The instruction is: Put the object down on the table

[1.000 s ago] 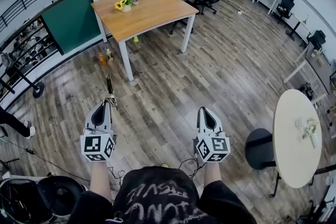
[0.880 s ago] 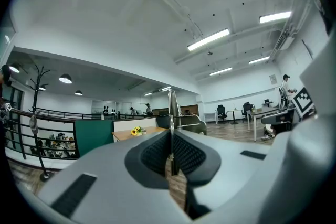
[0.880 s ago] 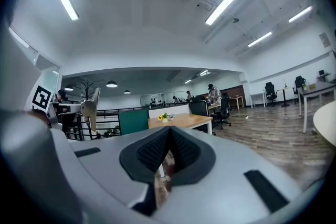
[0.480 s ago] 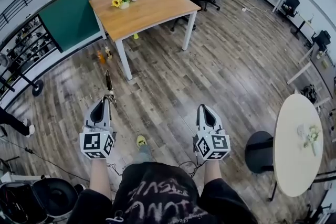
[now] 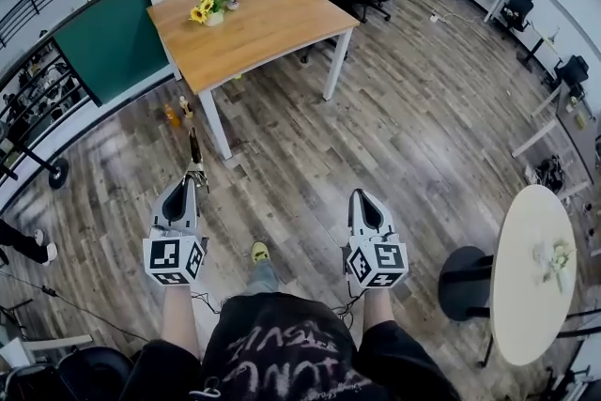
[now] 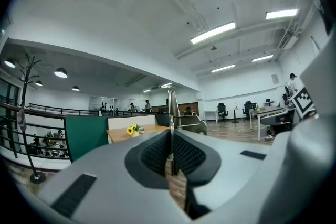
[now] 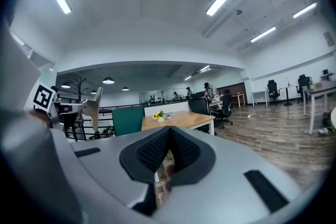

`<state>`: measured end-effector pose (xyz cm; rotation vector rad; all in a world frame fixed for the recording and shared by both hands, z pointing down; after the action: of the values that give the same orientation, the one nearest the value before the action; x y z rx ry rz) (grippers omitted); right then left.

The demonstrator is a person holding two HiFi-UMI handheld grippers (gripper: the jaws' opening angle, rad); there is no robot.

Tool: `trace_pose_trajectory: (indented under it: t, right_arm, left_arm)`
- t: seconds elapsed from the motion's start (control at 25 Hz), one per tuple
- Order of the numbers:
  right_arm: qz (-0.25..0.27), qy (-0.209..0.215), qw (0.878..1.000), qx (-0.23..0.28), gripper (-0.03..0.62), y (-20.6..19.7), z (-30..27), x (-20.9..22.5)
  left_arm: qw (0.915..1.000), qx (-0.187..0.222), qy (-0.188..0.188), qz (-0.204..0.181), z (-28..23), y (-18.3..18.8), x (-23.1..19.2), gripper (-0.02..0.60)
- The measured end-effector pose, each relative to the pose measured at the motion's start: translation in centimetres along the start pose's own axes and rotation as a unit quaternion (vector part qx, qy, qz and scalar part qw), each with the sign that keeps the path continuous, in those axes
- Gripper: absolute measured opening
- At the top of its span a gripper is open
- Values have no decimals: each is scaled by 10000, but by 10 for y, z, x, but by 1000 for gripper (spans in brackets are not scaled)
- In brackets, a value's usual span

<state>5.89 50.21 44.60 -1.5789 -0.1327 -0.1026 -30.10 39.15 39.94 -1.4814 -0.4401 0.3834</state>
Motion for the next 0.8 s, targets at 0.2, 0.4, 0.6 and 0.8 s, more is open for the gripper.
trace_pose_trajectory:
  t: [0.2, 0.4, 0.6, 0.8]
  right_arm:
    - [37, -55, 10000, -45, 5, 8, -76, -2]
    - [71, -54, 9999, -67, 5, 10, -152, -11]
    - [26, -91, 9999, -58, 5, 12, -206, -16]
    - [-14, -130, 9999, -26, 5, 16, -251, -22]
  left_arm:
    - [9999, -91, -93, 53, -70, -6, -37, 15]
    - [9998, -105, -170, 65, -134, -10, -77, 15]
    - [9997, -80, -189, 99, -181, -13, -107, 15]
    - [9995, -103, -250, 169, -215, -21, -127, 15]
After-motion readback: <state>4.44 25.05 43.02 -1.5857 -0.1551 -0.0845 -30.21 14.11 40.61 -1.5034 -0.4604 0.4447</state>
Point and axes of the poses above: the fingertips, and each gripper's own axes: z backward along the fingers, x to its right, y out of its top, the point moved 5 cm from there along z, backward along the fingers, and after that the axes turned 5 degrees about x, right-handed, at the moved point
